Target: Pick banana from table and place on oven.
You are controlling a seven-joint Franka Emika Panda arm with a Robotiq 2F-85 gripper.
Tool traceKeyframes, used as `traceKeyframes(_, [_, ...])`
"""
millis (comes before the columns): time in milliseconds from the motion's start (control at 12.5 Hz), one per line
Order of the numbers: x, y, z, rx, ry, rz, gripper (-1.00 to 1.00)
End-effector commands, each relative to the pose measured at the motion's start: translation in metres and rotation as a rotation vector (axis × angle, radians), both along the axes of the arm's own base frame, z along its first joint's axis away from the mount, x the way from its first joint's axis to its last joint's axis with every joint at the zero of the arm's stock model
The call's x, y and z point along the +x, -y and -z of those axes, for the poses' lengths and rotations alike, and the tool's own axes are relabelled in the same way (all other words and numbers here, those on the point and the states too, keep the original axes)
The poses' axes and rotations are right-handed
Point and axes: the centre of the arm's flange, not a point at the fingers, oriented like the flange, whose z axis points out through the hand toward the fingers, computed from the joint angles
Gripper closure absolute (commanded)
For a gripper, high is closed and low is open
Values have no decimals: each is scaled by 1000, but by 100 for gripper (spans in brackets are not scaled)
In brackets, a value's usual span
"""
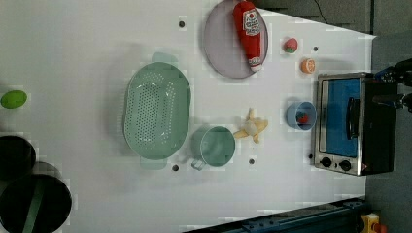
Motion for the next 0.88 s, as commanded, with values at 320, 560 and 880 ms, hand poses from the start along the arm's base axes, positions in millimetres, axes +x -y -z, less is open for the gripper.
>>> traceKeyframes(320, [-144,6,-52,-9,-28,-33,-100])
traceKeyframes(560, [-131,6,-28,-6,-55,-37,-100])
traceKeyframes(880, [-91,4,49,-1,-63,-48,-100])
